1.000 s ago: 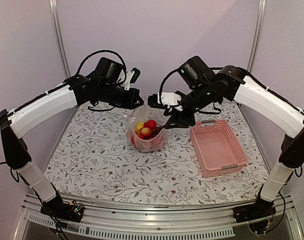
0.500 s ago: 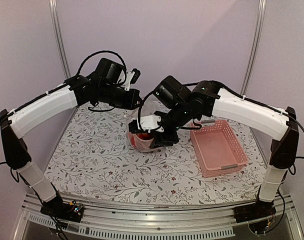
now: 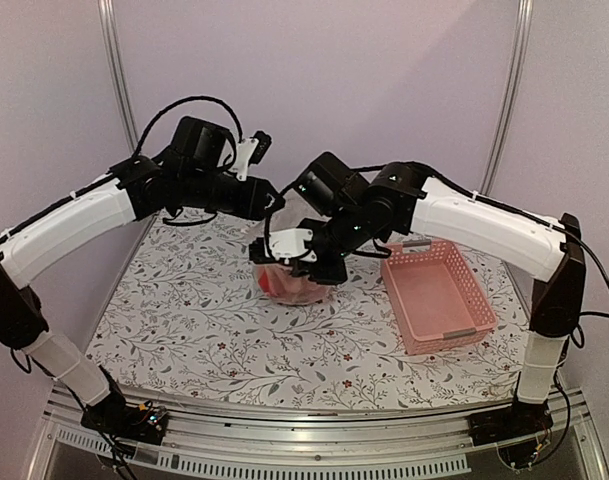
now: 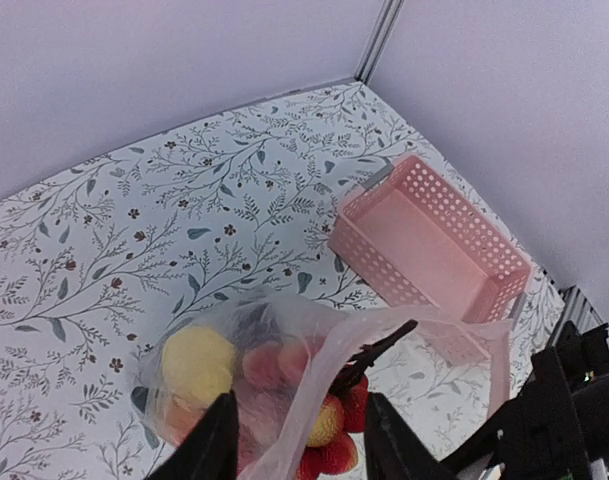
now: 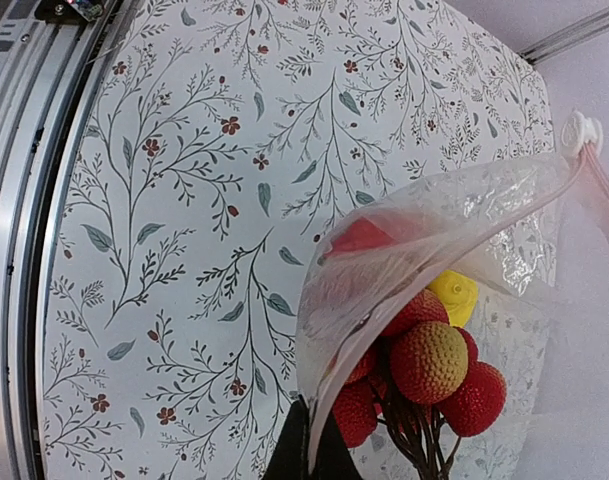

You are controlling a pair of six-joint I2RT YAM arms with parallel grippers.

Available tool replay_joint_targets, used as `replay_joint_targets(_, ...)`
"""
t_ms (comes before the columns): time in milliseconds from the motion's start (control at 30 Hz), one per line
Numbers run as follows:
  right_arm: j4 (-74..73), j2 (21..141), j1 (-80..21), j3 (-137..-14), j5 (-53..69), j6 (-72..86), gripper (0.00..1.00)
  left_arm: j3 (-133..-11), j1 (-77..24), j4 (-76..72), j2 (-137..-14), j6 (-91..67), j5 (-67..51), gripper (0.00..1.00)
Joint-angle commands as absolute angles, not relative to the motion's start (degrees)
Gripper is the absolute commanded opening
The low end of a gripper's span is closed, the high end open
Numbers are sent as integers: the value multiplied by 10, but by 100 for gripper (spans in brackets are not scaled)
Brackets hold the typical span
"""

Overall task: Place the food in the zip-top bag and seal the zipper
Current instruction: Pass from the left arm to the right, then pass from the right arm to the left

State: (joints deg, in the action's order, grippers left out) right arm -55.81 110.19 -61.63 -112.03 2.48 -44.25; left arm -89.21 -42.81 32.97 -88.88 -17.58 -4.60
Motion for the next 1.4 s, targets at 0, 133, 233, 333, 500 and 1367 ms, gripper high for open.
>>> replay_joint_targets(0, -572, 1022, -597, -1107, 61, -462, 0, -734, -426, 162, -741, -129, -31, 56)
replay_joint_targets(133, -545, 967, -572, -1032, 88, -473, 0, -482, -426, -121, -560, -147, -24, 78)
replay_joint_targets(233, -550, 954, -559, -1004, 103, -469, 0, -384, -424, -192, -507, -153, -21, 82)
replay_joint_targets(333, -553, 944, -547, -997, 130, -461, 0, -336, -425, -233, -512, -171, -43, 80)
replay_joint_targets(500, -549, 928, -538, -984, 138, -451, 0, -282, -425, -361, -578, -211, -93, 75)
replay_joint_targets(1367, -534, 934, -522, -992, 120, -416, 21, -340, -402, -641, -851, -257, -276, 21)
